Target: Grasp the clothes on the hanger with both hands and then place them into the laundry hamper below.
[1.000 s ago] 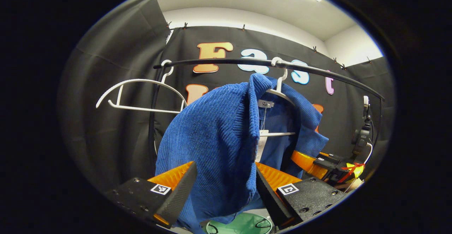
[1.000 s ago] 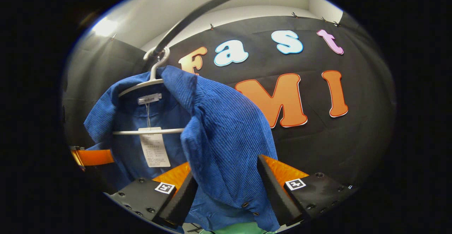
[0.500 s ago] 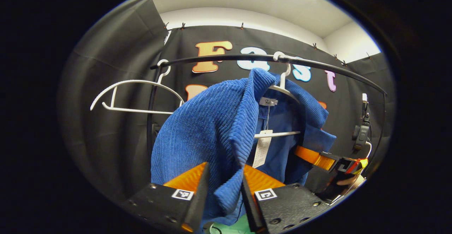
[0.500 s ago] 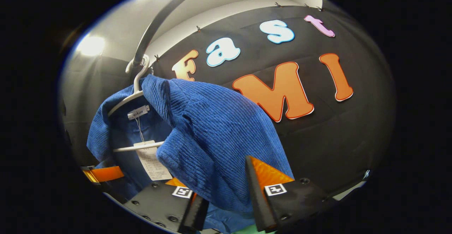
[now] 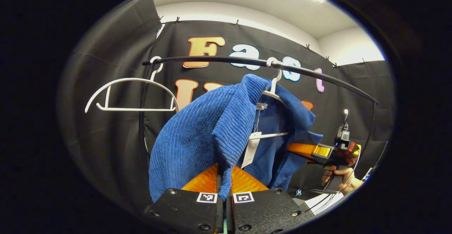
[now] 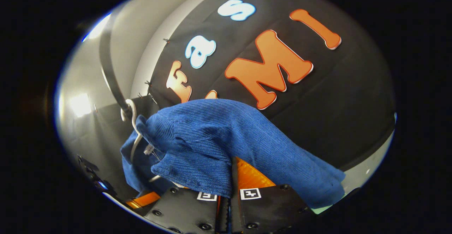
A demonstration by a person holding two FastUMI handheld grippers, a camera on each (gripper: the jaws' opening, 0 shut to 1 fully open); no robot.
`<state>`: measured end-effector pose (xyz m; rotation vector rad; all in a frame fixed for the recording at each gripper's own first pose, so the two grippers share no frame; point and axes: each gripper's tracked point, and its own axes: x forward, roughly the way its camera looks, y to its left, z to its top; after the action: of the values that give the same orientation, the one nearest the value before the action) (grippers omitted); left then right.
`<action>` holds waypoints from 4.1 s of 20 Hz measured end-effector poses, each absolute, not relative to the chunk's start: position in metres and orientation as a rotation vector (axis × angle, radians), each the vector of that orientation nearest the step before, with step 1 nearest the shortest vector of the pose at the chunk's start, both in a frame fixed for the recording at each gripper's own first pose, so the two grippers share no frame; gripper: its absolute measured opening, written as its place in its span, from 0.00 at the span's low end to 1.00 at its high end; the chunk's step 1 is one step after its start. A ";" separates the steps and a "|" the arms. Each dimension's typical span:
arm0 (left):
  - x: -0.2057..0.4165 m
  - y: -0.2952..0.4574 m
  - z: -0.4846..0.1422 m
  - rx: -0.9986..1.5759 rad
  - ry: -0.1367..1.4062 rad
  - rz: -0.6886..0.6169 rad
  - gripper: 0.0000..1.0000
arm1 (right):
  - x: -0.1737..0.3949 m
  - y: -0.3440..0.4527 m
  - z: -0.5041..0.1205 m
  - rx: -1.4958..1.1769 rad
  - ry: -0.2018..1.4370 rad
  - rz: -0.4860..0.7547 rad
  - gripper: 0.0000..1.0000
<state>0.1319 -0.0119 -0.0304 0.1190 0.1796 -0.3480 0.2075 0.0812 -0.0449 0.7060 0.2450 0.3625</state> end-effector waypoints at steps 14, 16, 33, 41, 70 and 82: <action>0.116 0.020 0.069 0.050 0.109 -0.367 0.02 | 0.191 0.064 0.022 0.849 0.180 0.509 0.17; 0.119 0.026 0.079 0.050 0.094 -0.357 0.02 | 0.193 0.063 0.038 0.891 0.152 0.540 0.17; 0.182 0.079 0.118 0.088 -0.003 -0.286 0.02 | 0.220 0.034 0.074 1.146 0.121 0.578 0.17; 0.219 0.083 0.083 0.046 0.084 -0.346 0.00 | 0.247 0.010 0.050 1.207 0.150 0.492 0.10; 0.191 0.102 -0.080 0.086 0.294 -0.252 0.02 | 0.198 -0.024 -0.141 0.934 0.472 0.099 0.10; 0.152 0.021 -0.119 0.068 0.357 -0.366 0.02 | 0.137 -0.002 -0.159 0.747 0.533 0.105 0.10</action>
<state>0.1523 0.0210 -0.1190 0.0682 0.3572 -0.3665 0.1371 -0.0020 -0.1587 0.7466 0.5327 0.1052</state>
